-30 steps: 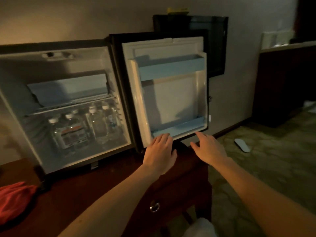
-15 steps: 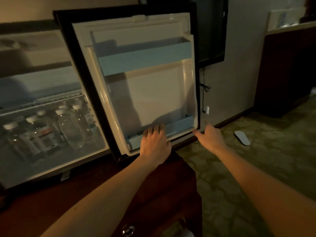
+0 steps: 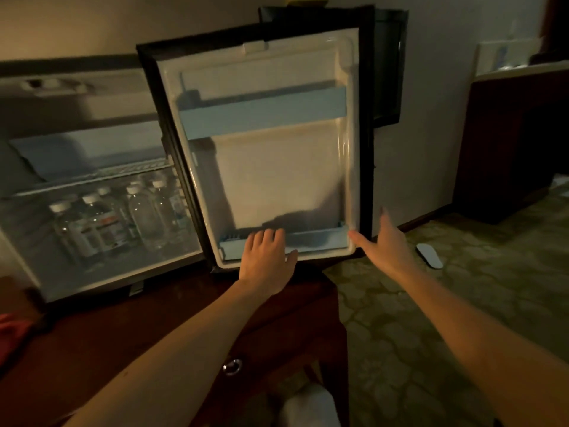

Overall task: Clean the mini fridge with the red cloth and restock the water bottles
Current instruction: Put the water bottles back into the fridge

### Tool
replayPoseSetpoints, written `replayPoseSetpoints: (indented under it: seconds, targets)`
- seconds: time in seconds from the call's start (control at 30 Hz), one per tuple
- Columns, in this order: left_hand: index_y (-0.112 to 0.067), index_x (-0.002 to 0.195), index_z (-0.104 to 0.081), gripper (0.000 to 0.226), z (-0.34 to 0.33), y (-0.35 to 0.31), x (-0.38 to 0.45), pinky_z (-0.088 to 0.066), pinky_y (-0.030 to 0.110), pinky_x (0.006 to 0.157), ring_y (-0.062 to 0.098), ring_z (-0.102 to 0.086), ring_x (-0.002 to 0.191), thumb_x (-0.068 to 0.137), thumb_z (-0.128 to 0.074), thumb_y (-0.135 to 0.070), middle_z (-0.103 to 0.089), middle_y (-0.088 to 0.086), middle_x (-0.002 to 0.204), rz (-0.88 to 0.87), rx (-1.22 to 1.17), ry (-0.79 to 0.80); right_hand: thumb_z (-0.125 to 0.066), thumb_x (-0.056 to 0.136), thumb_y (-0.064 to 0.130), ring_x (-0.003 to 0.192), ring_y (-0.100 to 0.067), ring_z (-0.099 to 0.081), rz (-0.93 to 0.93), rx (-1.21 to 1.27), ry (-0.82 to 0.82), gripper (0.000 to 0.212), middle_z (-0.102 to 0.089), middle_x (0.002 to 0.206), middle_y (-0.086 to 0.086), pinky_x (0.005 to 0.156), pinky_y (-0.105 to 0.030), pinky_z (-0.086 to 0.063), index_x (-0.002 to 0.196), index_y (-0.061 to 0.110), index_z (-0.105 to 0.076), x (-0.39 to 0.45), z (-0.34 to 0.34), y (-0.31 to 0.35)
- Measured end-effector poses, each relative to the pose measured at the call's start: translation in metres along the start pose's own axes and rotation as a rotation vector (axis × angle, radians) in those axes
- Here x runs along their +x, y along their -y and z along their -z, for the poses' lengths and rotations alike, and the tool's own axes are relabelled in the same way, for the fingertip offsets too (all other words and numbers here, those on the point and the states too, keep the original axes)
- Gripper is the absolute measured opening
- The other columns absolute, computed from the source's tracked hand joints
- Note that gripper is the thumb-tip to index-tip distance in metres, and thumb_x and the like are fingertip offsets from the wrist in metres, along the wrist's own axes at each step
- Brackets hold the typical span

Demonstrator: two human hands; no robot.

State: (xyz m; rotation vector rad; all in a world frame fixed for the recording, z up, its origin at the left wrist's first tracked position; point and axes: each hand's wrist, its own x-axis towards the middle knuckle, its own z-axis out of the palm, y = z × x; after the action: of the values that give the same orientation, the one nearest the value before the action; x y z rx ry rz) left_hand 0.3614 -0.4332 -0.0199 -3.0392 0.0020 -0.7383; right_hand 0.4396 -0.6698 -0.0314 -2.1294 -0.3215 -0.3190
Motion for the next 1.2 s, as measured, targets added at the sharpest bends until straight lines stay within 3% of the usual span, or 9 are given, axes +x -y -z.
replayPoseSetpoints:
  seconds: [0.17, 0.3, 0.37, 0.47, 0.57, 0.73, 0.9, 1.07, 1.2]
  targets:
    - [-0.013, 0.134, -0.042, 0.05, 0.016, 0.008, -0.043, -0.026, 0.042, 0.117, 0.027, -0.041, 0.13, 0.098, -0.041, -0.049, -0.05, 0.006, 0.134, 0.033, 0.008, -0.014, -0.074, 0.072, 0.057, 0.139, -0.014, -0.031, 0.077, 0.083, -0.098, 0.112, -0.027, 0.155, 0.003, 0.108, -0.031, -0.028, 0.154, 0.022, -0.005, -0.063, 0.011, 0.013]
    - [-0.013, 0.126, -0.044, 0.04, 0.029, 0.022, -0.075, -0.031, 0.039, 0.113, 0.025, -0.041, 0.127, 0.098, -0.042, -0.041, -0.048, 0.005, 0.13, 0.012, -0.063, -0.02, -0.077, 0.075, 0.044, 0.123, -0.003, -0.042, 0.188, 0.121, -0.008, 0.088, -0.043, 0.124, 0.027, 0.1, -0.025, -0.032, 0.145, 0.03, -0.027, -0.112, -0.003, 0.031]
    - [-0.011, 0.134, -0.04, 0.046, 0.037, 0.036, -0.089, -0.027, 0.038, 0.118, 0.023, -0.034, 0.136, 0.098, -0.043, -0.039, -0.043, 0.006, 0.14, 0.011, -0.102, 0.003, -0.075, 0.07, 0.056, 0.124, -0.015, -0.051, 0.16, 0.106, 0.016, 0.093, -0.05, 0.126, 0.017, 0.098, -0.028, -0.041, 0.144, 0.022, -0.029, -0.132, -0.027, 0.034]
    - [-0.013, 0.153, -0.023, 0.058, 0.051, 0.061, -0.111, -0.011, 0.037, 0.123, 0.018, -0.013, 0.15, 0.102, -0.039, -0.036, -0.022, 0.004, 0.161, 0.016, -0.111, 0.045, -0.066, 0.063, 0.077, 0.131, -0.02, -0.046, 0.096, 0.172, -0.046, 0.112, -0.045, 0.144, -0.001, 0.104, -0.04, -0.044, 0.148, 0.022, -0.019, -0.161, -0.065, 0.042]
    - [-0.015, 0.157, -0.014, 0.061, 0.064, 0.082, -0.133, -0.005, 0.033, 0.121, 0.015, -0.007, 0.151, 0.104, -0.036, -0.036, -0.011, 0.0, 0.164, 0.013, -0.107, 0.079, -0.07, 0.069, 0.066, 0.123, -0.013, -0.049, 0.226, 0.247, -0.148, 0.102, -0.051, 0.136, -0.004, 0.098, -0.03, -0.045, 0.144, 0.013, -0.027, -0.189, -0.088, 0.061]
    - [-0.017, 0.157, -0.012, 0.063, 0.074, 0.111, -0.163, -0.015, 0.034, 0.122, 0.015, -0.018, 0.149, 0.104, -0.036, -0.039, -0.014, -0.002, 0.164, 0.045, -0.106, 0.066, -0.061, 0.074, 0.069, 0.13, -0.01, -0.042, 0.408, 0.285, -0.234, 0.102, -0.045, 0.141, -0.005, 0.102, -0.005, -0.03, 0.146, 0.004, -0.029, -0.225, -0.116, 0.089]
    - [-0.022, 0.157, -0.017, 0.058, 0.08, 0.15, -0.184, -0.016, 0.036, 0.121, 0.011, -0.019, 0.148, 0.104, -0.031, -0.042, -0.019, -0.005, 0.163, 0.09, -0.088, 0.05, -0.069, 0.078, 0.047, 0.136, -0.018, -0.041, 0.573, 0.287, -0.158, 0.094, -0.038, 0.148, -0.008, 0.109, -0.021, -0.035, 0.149, 0.006, -0.024, -0.252, -0.151, 0.121]
    - [-0.026, 0.153, -0.025, 0.061, 0.099, 0.197, -0.215, -0.024, 0.041, 0.119, 0.013, -0.025, 0.145, 0.096, -0.047, -0.023, -0.028, -0.005, 0.158, 0.088, 0.028, 0.117, -0.07, 0.08, 0.052, 0.143, -0.019, -0.03, 0.684, 0.229, -0.121, 0.093, -0.033, 0.152, -0.011, 0.111, -0.037, -0.035, 0.146, 0.002, -0.028, -0.273, -0.205, 0.165]
    - [-0.02, 0.154, -0.025, 0.057, 0.11, 0.243, -0.252, -0.022, 0.038, 0.118, 0.014, -0.022, 0.148, 0.1, -0.028, -0.037, -0.025, -0.001, 0.161, 0.274, 0.102, 0.104, -0.072, 0.077, 0.052, 0.141, -0.018, -0.03, 0.697, 0.192, -0.107, 0.094, -0.033, 0.152, -0.01, 0.107, -0.036, -0.037, 0.146, 0.007, -0.029, -0.284, -0.243, 0.197]
